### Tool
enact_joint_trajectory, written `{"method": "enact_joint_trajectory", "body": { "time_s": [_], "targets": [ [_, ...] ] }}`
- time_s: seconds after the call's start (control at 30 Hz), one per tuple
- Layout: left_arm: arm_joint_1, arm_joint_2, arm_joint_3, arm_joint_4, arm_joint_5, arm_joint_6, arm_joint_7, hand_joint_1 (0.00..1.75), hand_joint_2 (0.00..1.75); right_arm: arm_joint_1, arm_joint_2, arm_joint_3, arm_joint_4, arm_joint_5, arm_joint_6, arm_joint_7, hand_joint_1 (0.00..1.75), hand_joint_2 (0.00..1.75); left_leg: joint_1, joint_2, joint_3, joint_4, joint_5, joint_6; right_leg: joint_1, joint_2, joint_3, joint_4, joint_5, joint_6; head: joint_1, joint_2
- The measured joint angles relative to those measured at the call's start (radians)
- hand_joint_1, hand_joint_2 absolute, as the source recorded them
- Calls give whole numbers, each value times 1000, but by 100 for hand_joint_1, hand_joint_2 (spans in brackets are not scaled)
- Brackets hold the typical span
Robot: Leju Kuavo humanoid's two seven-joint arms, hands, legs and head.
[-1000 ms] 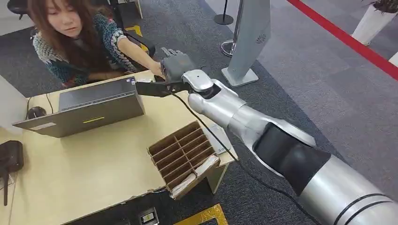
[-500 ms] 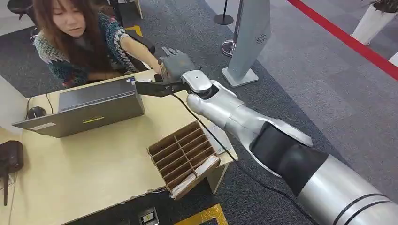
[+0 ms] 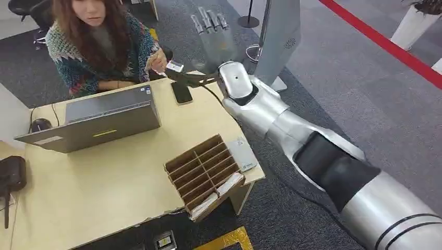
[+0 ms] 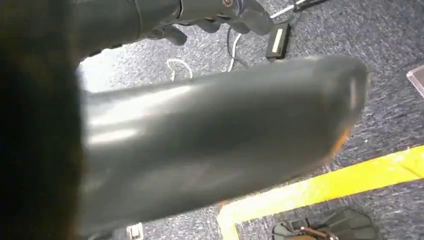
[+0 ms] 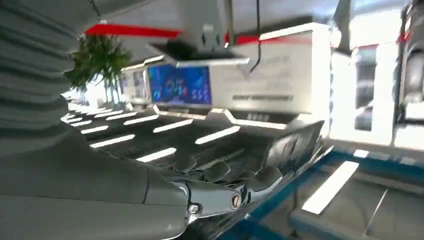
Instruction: Pass the card to the sensor for recognition and then transmit it.
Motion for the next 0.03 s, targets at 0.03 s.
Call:
{"method": "enact_joint_trajectory", "body": {
  "time_s": [0.03],
  "targets": [
    [4,0,6,4,-8,1,-13,0,0,20,-24,-22,-32,21,-23,14,0,0,0,1,0,0,-1,1,0,1,0,0,0,0,0,0]
  ]
}}
